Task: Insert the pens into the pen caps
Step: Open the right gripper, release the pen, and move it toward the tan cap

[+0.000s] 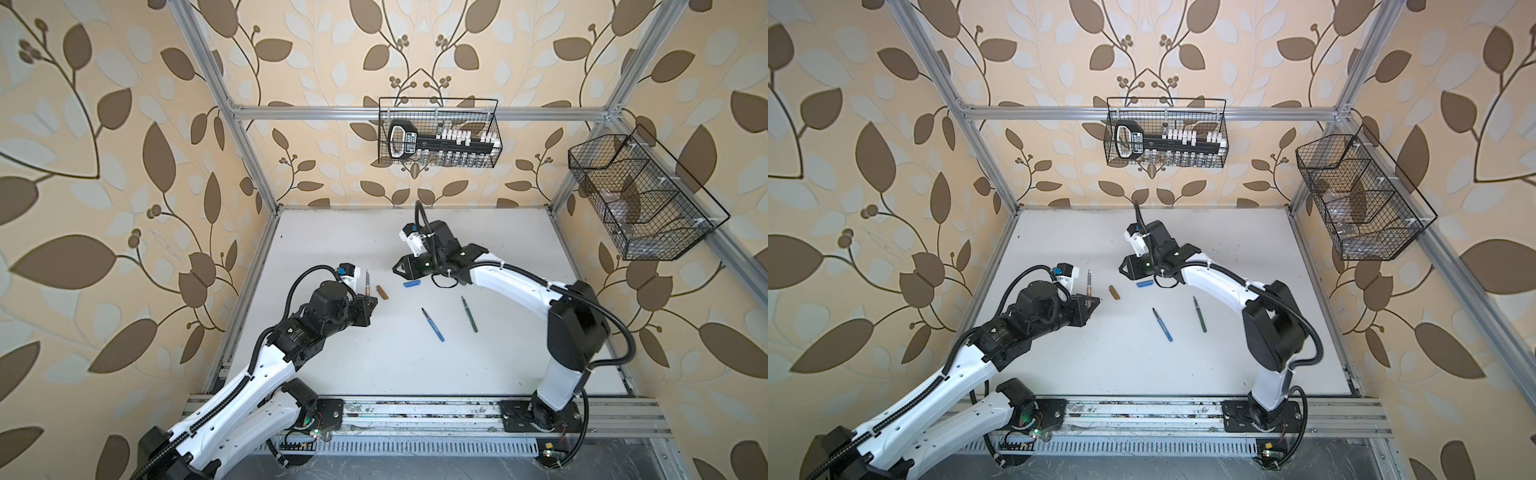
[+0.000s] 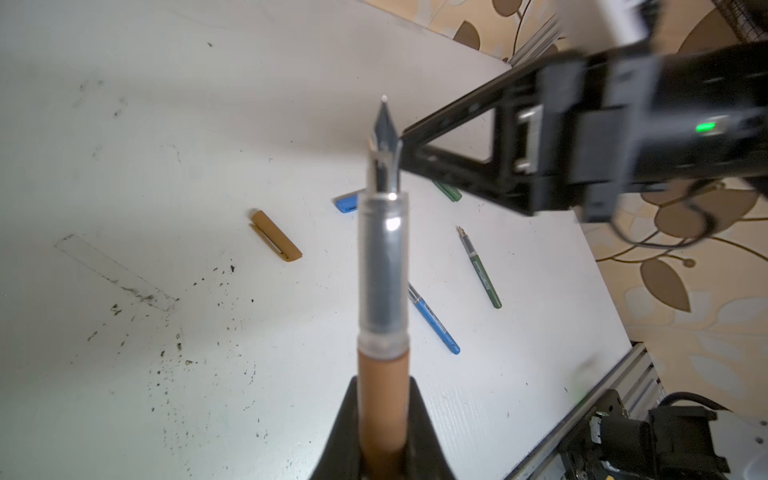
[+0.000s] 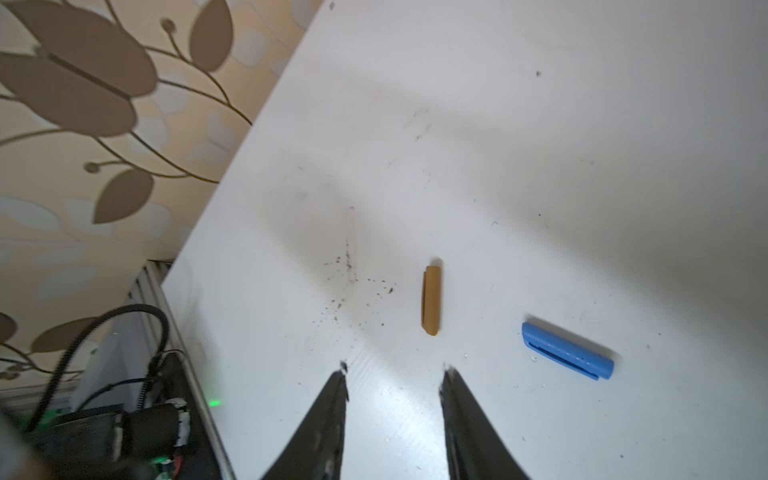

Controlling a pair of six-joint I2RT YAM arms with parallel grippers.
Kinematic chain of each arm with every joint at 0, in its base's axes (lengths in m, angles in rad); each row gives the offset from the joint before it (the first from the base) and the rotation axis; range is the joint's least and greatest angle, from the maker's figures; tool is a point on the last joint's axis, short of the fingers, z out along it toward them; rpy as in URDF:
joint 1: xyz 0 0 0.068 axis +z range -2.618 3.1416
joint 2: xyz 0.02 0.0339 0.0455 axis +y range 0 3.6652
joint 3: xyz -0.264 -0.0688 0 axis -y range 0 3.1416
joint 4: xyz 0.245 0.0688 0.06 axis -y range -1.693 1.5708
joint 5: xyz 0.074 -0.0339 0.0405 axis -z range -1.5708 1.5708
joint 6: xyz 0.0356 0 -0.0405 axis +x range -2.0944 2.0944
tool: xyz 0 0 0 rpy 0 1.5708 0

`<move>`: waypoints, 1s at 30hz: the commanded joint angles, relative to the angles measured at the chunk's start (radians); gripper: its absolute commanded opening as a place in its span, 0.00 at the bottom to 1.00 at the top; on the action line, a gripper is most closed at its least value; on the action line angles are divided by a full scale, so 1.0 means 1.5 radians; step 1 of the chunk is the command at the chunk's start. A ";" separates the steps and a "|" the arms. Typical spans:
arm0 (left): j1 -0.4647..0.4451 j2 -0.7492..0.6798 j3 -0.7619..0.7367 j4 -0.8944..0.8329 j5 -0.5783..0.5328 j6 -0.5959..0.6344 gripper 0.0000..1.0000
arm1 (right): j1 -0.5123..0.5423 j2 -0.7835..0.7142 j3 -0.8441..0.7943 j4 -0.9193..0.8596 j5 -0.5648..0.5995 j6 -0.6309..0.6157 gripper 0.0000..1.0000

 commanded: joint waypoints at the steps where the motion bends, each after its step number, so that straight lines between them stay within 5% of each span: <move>1: -0.005 -0.024 0.037 -0.058 -0.032 0.015 0.06 | 0.034 0.088 0.079 -0.125 0.039 -0.077 0.39; 21: -0.005 -0.063 0.059 -0.113 -0.052 0.019 0.06 | 0.067 0.317 0.291 -0.168 0.094 -0.104 0.44; 30: -0.006 -0.072 0.067 -0.128 -0.063 0.023 0.07 | 0.083 0.379 0.368 -0.185 0.042 -0.123 0.46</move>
